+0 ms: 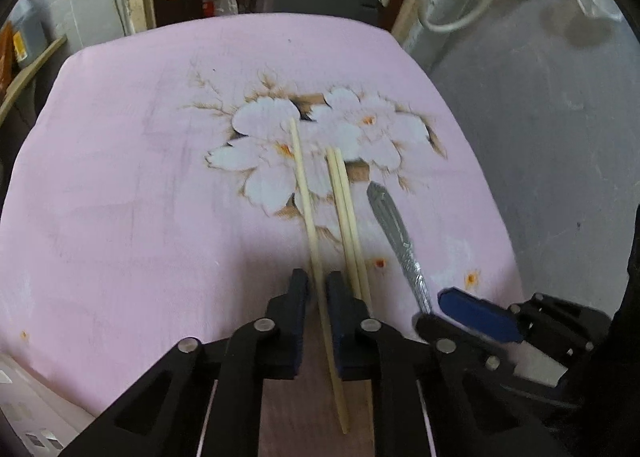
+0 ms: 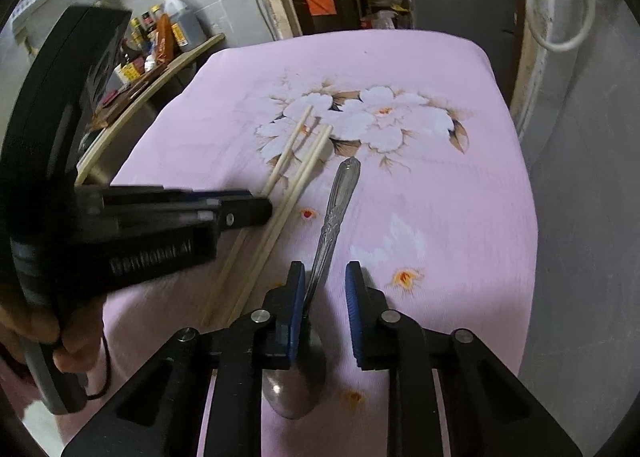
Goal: Organize utensils
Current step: 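Close the left tool on the chopsticks while the right tool grasps the silver spoon, then hold the chopsticks in the left tool while the right tool holds the spoon handle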
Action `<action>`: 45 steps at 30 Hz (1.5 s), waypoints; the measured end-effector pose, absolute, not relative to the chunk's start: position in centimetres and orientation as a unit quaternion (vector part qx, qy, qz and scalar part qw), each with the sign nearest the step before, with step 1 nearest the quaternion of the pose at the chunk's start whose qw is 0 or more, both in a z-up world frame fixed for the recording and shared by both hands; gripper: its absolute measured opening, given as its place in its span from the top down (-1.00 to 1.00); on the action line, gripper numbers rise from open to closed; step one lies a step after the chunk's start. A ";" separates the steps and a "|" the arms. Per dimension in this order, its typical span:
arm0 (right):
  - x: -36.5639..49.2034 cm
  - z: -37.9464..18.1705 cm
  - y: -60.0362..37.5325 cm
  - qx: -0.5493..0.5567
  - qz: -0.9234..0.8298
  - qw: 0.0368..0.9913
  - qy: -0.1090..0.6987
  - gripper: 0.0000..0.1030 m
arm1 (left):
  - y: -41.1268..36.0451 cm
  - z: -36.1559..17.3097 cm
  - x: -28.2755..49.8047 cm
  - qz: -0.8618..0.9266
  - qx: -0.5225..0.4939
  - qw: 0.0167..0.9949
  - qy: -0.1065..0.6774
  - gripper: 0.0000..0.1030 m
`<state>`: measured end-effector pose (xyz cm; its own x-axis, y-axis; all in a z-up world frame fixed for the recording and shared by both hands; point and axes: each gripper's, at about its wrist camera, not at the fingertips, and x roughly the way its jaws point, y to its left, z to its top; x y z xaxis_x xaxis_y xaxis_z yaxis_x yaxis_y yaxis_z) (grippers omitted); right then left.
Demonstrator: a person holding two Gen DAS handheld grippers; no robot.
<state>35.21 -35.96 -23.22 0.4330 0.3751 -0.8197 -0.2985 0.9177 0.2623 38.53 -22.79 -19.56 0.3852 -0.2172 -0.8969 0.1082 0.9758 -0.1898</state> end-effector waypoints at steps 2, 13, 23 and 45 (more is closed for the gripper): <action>35.1 -23.5 -36.7 0.065 0.199 0.840 0.500 0.74 | -22.3 -19.6 38.7 -0.099 -0.069 0.824 0.554 0.89; 32.8 -24.0 -38.8 0.126 0.199 0.810 0.537 0.88 | -22.0 -19.6 35.1 -0.095 -0.107 0.783 0.605 0.90; 36.2 -23.4 -39.4 0.103 0.228 0.811 0.529 0.86 | -19.5 -20.2 36.5 -0.118 -0.180 0.763 0.609 0.89; 43.2 -25.8 -37.2 0.134 0.279 0.756 0.577 0.85 | -20.5 -20.7 42.0 -0.100 -0.218 0.760 0.604 0.89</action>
